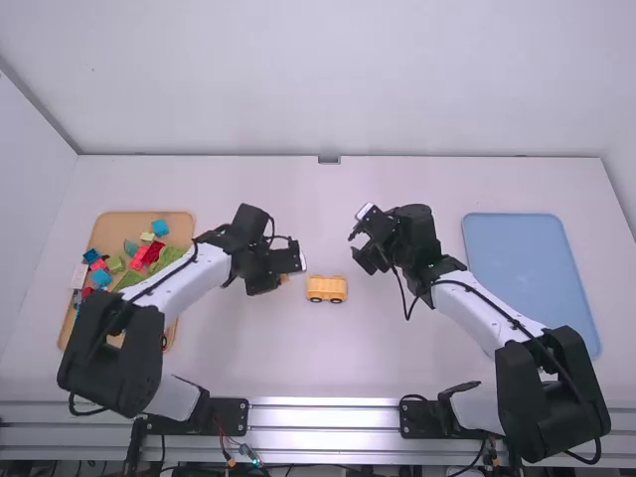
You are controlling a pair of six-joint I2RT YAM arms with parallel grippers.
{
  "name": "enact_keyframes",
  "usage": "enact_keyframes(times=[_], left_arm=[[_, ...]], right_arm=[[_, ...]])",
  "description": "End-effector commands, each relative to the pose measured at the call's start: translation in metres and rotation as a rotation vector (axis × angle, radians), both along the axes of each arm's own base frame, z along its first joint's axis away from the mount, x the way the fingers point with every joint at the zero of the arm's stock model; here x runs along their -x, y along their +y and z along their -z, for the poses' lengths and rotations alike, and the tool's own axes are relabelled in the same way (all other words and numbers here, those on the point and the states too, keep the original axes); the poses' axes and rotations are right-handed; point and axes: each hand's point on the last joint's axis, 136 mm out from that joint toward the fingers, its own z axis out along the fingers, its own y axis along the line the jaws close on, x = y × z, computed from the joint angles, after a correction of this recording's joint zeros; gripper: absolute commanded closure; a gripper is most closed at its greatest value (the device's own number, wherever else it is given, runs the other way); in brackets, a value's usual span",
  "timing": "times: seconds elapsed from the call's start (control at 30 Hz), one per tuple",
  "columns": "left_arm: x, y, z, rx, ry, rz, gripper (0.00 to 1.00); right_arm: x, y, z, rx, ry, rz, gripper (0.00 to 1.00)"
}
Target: Assemble lego blocks to make yellow taxi
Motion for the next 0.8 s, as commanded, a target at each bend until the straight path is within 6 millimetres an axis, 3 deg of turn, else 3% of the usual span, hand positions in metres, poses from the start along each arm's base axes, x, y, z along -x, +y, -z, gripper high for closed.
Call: enact_keyframes(times=[0.0,0.17,0.33,0.53,0.77], left_arm=[[-0.004,-0.003,0.007,-0.028,0.002,0.082,0.99],[-0.006,-0.004,0.023,-0.044,0.041,0.103,0.99],[0.003,-0.012,0.028,-0.015,0.059,0.235,0.98],[0.0,-0.018,0.029,0.015,0.043,0.241,0.99],[0.0,-0.014,0.046,0.001,0.074,0.222,0.99]], right_arm=[[-0.002,0.005,-0.015,-0.033,-0.02,-0.015,0.01],[-0.002,0.006,-0.015,-0.035,-0.02,-0.017,0.01],[-0.002,0.006,-0.015,-0.035,-0.02,-0.017,0.01],[-0.002,0.006,-0.015,-0.038,-0.017,-0.015,0.01],[0.0,0.005,-0.013,-0.033,-0.01,-0.017,0.01]])
